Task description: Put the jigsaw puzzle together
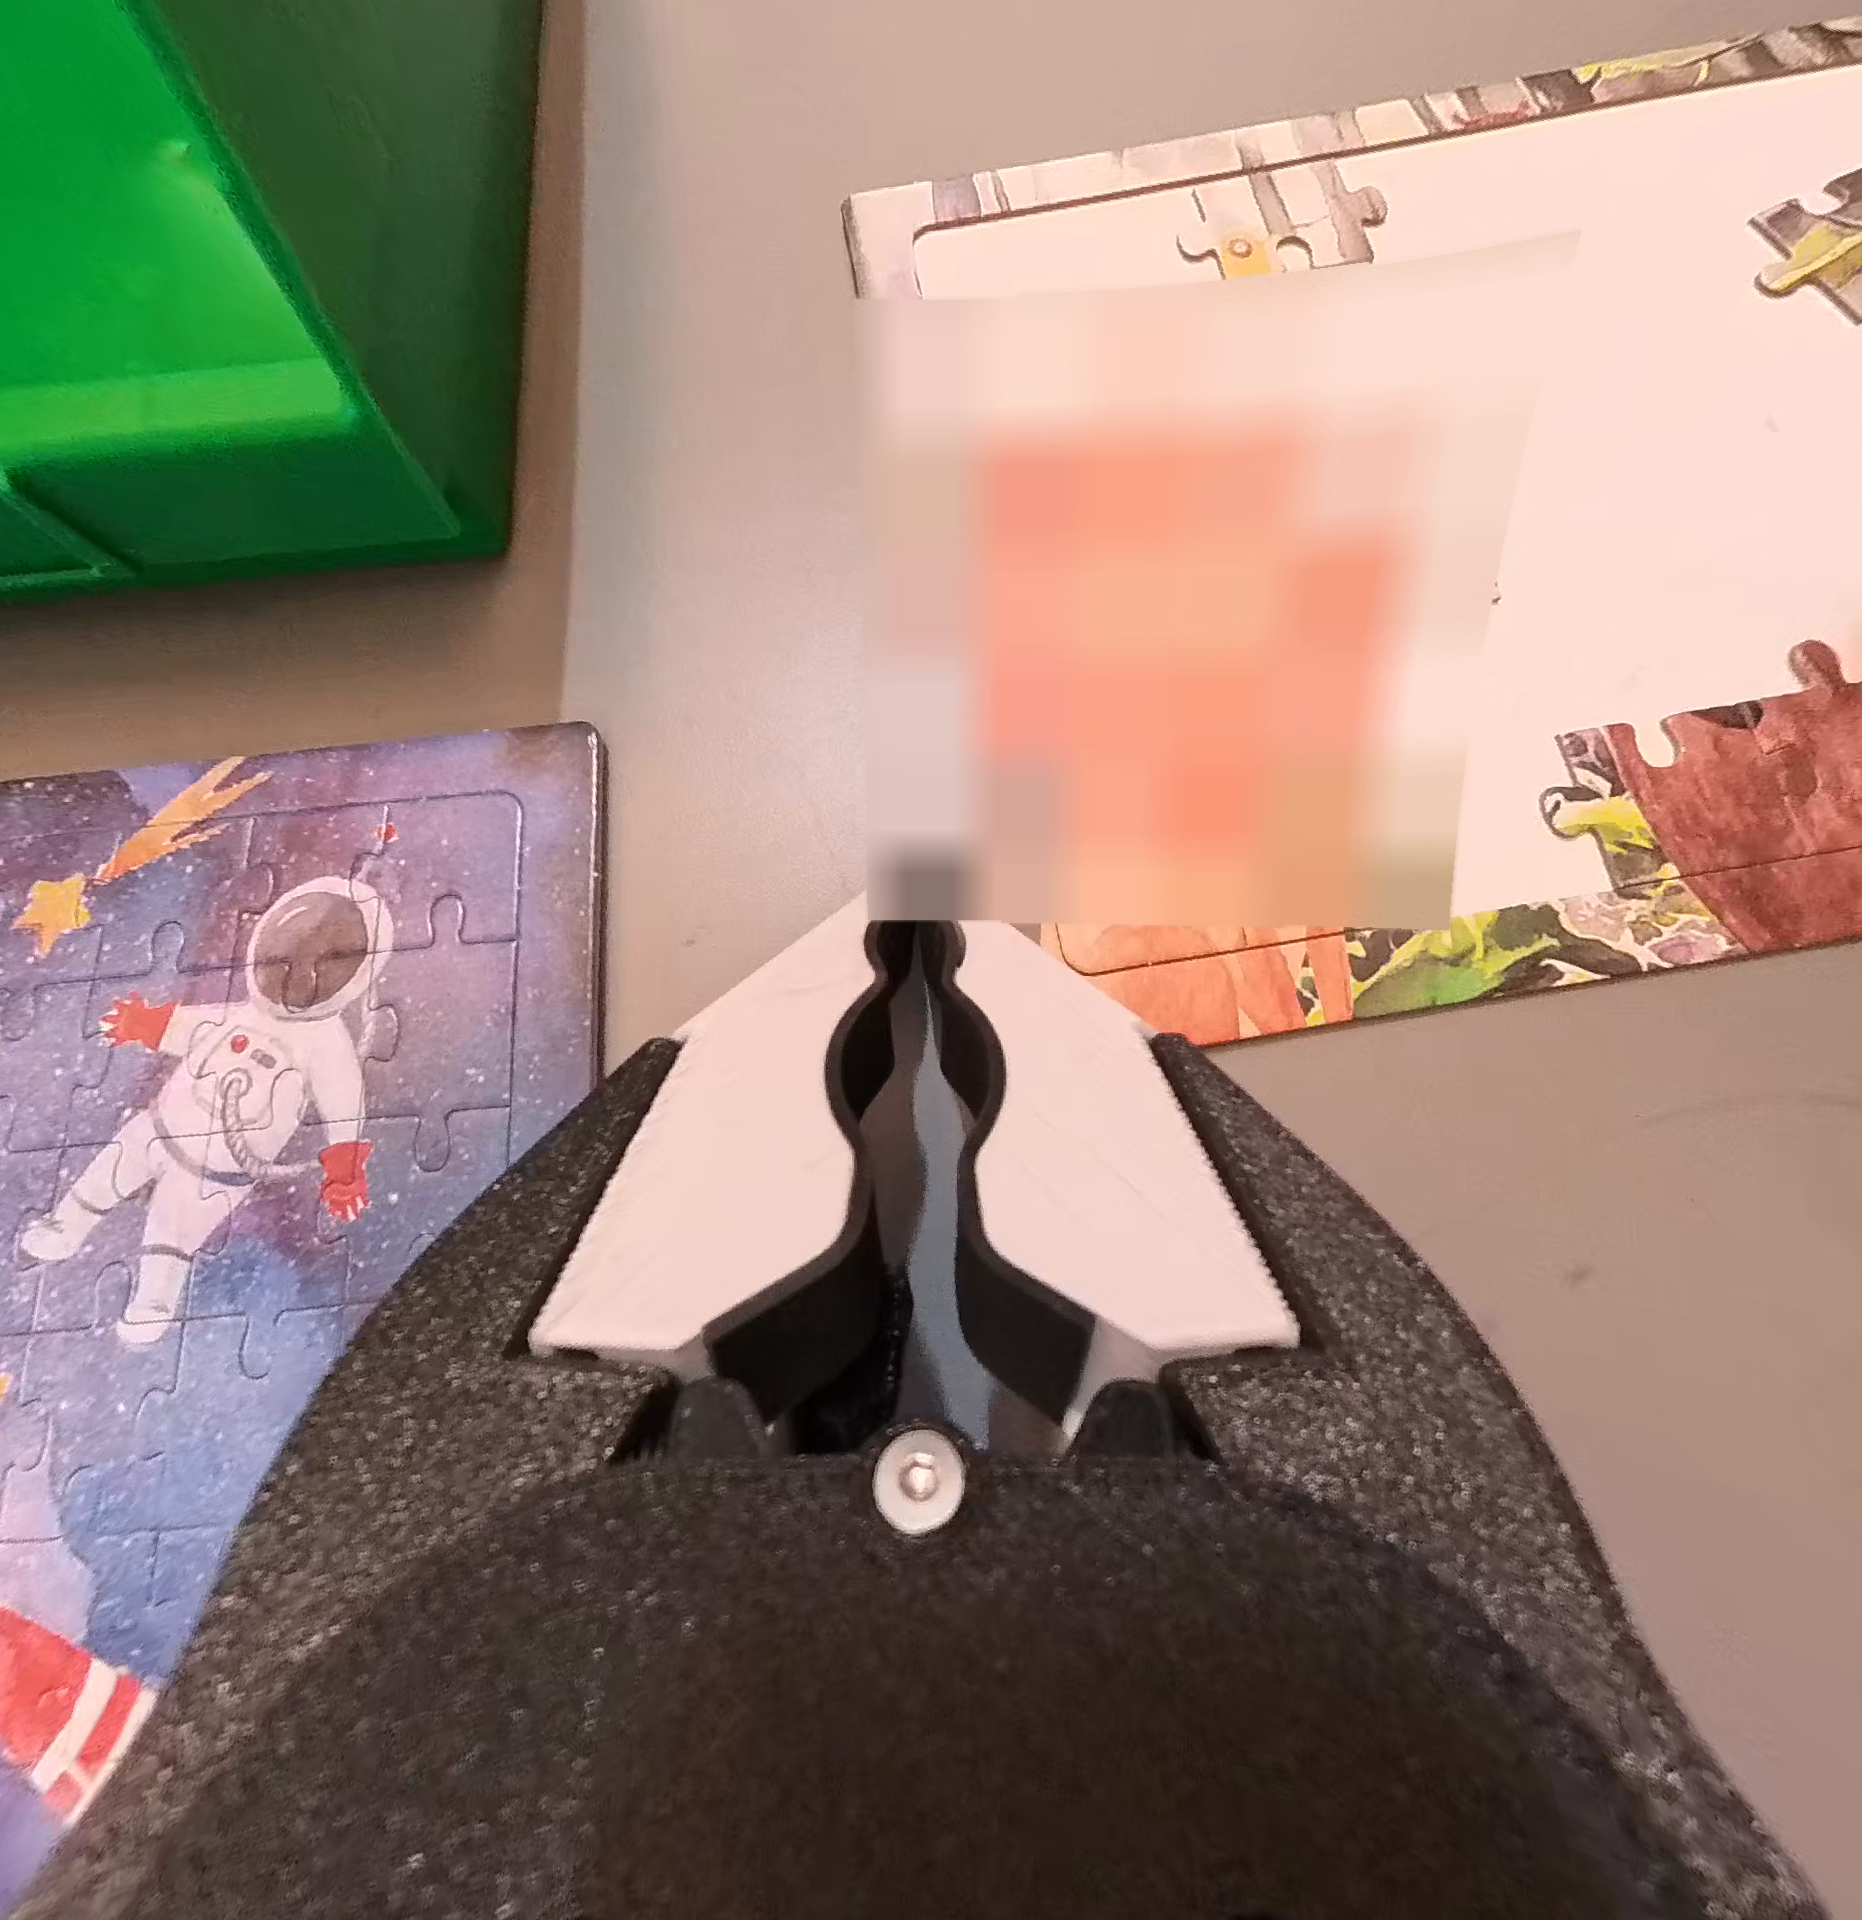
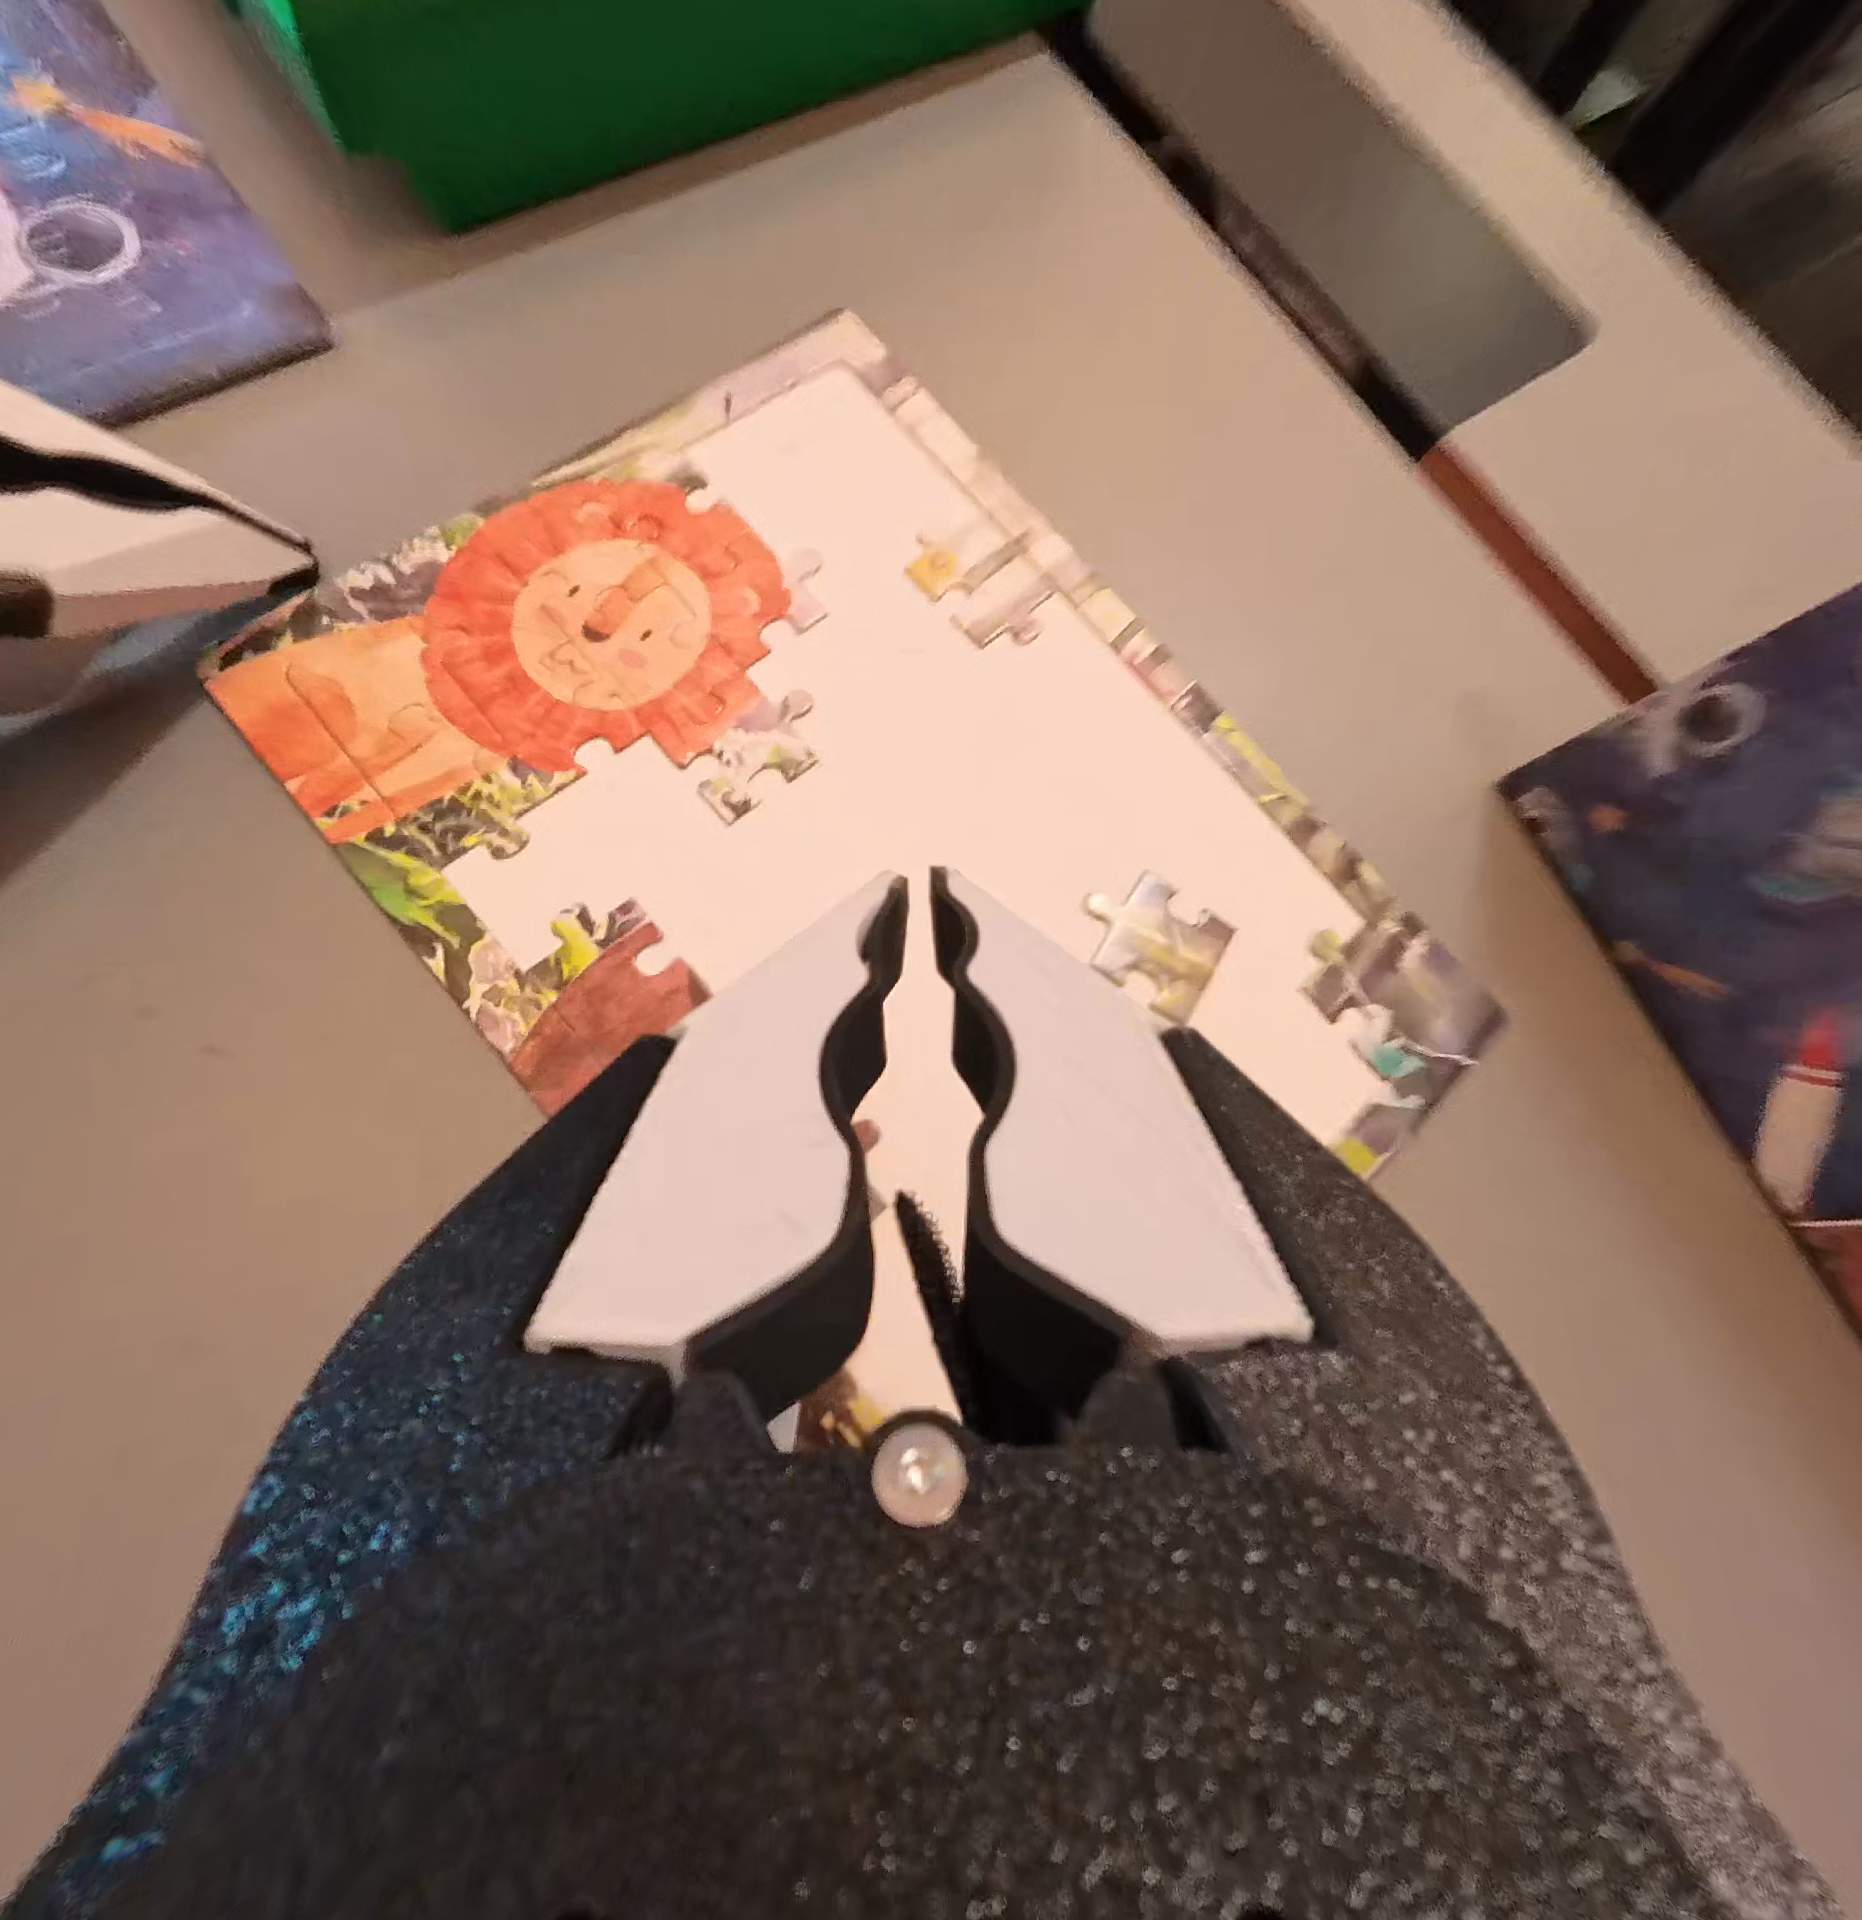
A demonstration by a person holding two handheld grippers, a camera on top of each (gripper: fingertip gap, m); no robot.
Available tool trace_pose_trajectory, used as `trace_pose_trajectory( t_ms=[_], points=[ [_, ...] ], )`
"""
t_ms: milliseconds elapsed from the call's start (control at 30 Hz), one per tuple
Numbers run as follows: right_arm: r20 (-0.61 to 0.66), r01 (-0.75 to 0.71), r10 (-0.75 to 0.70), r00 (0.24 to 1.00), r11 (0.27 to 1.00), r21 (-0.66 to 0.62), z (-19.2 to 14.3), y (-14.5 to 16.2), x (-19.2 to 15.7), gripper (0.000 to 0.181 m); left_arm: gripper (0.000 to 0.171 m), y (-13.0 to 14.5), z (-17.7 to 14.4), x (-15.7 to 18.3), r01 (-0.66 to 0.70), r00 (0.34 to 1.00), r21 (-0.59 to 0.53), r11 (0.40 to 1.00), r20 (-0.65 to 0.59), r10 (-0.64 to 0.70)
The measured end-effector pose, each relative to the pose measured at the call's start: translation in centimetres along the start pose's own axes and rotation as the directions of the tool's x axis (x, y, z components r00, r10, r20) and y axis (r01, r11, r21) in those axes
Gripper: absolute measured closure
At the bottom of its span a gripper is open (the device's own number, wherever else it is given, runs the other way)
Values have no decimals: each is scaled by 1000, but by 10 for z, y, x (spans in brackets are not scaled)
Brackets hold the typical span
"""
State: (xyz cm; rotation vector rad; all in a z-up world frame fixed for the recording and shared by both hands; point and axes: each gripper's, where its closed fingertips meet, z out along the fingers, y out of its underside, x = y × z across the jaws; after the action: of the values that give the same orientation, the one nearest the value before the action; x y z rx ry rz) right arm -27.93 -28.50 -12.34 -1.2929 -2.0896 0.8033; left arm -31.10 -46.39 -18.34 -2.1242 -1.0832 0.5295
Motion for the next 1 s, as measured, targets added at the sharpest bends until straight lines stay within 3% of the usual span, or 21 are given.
trace_pose_trajectory(
  t_ms=[67, 167, 433, 1000],
  points=[
    [-24, -9, 11, 1000, 996, 91, -9, -17, 3, 177, 171, 0, 0, 0, -7, 1000, 0, 1000, 8, 7],
    [54, -98, 90, 994, 981, 165, -10, -26, -2, 180, 171, 0, 0, 0, -6, 1000, -1, 1000, 8, 6],
    [200, -288, 261, 944, 949, 124, 1, -18, -5, 179, 171, 0, 0, 0, -23, 1000, -1, 1000, 21, 23],
    [170, -283, 262, 950, 952, 113, 7, -14, -2, 179, 171, 0, 0, 0, -23, 1000, -1, 1000, 16, 23]
  ],
)
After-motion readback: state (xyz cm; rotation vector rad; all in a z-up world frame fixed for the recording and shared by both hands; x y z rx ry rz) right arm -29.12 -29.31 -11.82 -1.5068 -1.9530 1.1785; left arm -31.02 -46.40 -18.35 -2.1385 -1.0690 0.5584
